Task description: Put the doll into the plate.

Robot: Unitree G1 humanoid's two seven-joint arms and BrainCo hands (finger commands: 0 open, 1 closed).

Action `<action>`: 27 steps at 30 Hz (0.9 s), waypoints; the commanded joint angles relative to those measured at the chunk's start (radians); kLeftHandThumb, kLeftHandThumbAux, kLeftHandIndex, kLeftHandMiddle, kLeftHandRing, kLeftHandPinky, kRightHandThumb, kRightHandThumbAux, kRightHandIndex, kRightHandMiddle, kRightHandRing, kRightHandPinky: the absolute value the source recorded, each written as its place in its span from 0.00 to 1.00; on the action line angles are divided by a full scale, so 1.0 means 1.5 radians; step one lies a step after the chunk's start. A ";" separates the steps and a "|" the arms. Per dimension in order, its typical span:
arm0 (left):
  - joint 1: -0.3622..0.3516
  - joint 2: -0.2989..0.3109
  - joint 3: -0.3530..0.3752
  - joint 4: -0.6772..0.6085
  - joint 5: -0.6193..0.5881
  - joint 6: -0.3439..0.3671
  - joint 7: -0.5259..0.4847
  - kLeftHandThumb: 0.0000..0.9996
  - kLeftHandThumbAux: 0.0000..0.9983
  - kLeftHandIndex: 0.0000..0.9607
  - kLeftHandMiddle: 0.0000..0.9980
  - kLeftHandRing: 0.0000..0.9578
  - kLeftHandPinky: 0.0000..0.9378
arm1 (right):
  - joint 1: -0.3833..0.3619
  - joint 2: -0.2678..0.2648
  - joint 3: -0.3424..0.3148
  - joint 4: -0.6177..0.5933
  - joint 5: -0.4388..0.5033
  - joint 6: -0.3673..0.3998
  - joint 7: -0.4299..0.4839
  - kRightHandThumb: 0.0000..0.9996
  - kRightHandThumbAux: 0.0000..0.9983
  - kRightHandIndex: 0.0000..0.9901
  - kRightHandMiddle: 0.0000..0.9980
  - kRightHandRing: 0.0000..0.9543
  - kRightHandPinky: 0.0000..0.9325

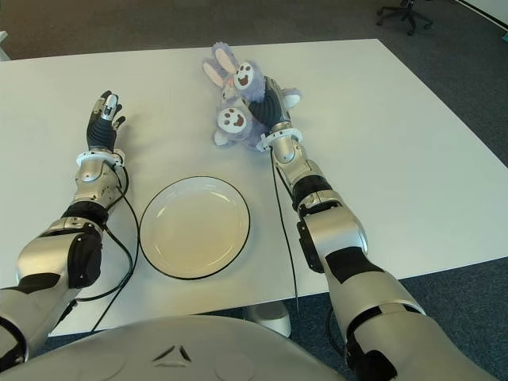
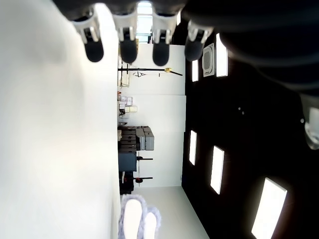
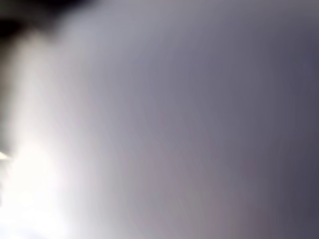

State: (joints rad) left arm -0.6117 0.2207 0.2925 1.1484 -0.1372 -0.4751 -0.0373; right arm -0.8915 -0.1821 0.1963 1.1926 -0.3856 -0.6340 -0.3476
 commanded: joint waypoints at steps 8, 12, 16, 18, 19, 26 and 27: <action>0.071 -0.029 -0.005 0.046 0.003 0.038 -0.005 0.00 0.36 0.00 0.09 0.03 0.00 | 0.011 0.001 -0.005 0.012 0.004 0.007 0.009 0.74 0.71 0.44 0.87 0.92 0.94; 0.071 -0.029 -0.006 0.046 0.004 0.039 -0.006 0.00 0.36 0.00 0.09 0.03 0.00 | 0.008 -0.003 -0.002 0.010 -0.004 0.003 -0.009 0.74 0.71 0.44 0.87 0.92 0.93; 0.071 -0.029 -0.006 0.046 0.004 0.040 -0.006 0.00 0.37 0.00 0.09 0.03 0.00 | 0.007 -0.005 0.003 0.008 -0.015 -0.002 -0.031 0.74 0.71 0.44 0.87 0.92 0.93; 0.071 -0.029 -0.006 0.046 0.004 0.040 -0.006 0.00 0.37 0.00 0.10 0.03 0.00 | 0.006 -0.005 0.002 0.009 -0.015 -0.001 -0.032 0.74 0.71 0.44 0.86 0.92 0.93; 0.072 -0.030 -0.007 0.046 0.004 0.040 -0.006 0.00 0.37 0.00 0.10 0.03 0.00 | 0.006 -0.005 0.002 0.009 -0.014 -0.001 -0.030 0.74 0.71 0.44 0.86 0.92 0.92; 0.073 -0.031 -0.008 0.046 0.005 0.038 -0.004 0.00 0.37 0.00 0.10 0.03 0.00 | 0.006 -0.003 -0.013 0.010 0.010 -0.004 0.001 0.74 0.71 0.44 0.86 0.91 0.92; 0.073 -0.031 -0.008 0.046 0.005 0.038 -0.003 0.00 0.37 0.00 0.10 0.03 0.00 | 0.006 -0.002 -0.018 0.010 0.016 -0.005 0.009 0.74 0.71 0.44 0.86 0.91 0.92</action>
State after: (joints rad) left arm -0.6113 0.2205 0.2920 1.1480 -0.1371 -0.4752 -0.0373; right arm -0.8915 -0.1850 0.1840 1.1926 -0.3845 -0.6427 -0.3673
